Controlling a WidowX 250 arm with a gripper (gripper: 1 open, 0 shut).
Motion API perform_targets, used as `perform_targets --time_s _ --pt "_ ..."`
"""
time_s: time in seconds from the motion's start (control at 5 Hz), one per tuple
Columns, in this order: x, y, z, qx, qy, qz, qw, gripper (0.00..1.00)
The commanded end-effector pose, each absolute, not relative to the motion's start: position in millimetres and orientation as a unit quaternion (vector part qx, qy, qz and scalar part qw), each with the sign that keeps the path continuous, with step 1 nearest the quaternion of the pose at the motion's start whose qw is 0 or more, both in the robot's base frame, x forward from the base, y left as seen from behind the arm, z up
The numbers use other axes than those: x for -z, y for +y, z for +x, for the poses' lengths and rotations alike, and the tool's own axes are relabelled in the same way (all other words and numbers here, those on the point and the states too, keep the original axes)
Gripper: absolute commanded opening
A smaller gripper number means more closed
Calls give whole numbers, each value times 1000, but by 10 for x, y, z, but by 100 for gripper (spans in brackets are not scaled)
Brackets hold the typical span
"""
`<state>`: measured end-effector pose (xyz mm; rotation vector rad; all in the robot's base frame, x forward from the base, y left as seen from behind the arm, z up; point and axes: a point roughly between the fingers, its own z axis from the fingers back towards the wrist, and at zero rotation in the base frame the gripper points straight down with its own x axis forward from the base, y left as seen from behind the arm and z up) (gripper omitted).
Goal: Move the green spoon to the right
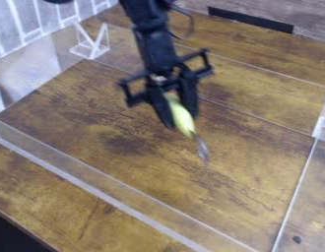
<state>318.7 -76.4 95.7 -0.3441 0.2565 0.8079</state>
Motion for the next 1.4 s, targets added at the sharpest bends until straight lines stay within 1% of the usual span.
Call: perform_targets --time_s 0.0,0.2,0.4,0.8,1.2 --pt "-1091 -1114 3237 -284 102 -184 935 0" --pt "-979 -1366 3352 -197 106 -179 958 0" --pt "-878 -1303 3343 -152 99 -183 966 0" --pt "-719 -1004 3343 -146 87 -183 968 0" --pt "-556 -859 3464 -104 75 -195 972 0"
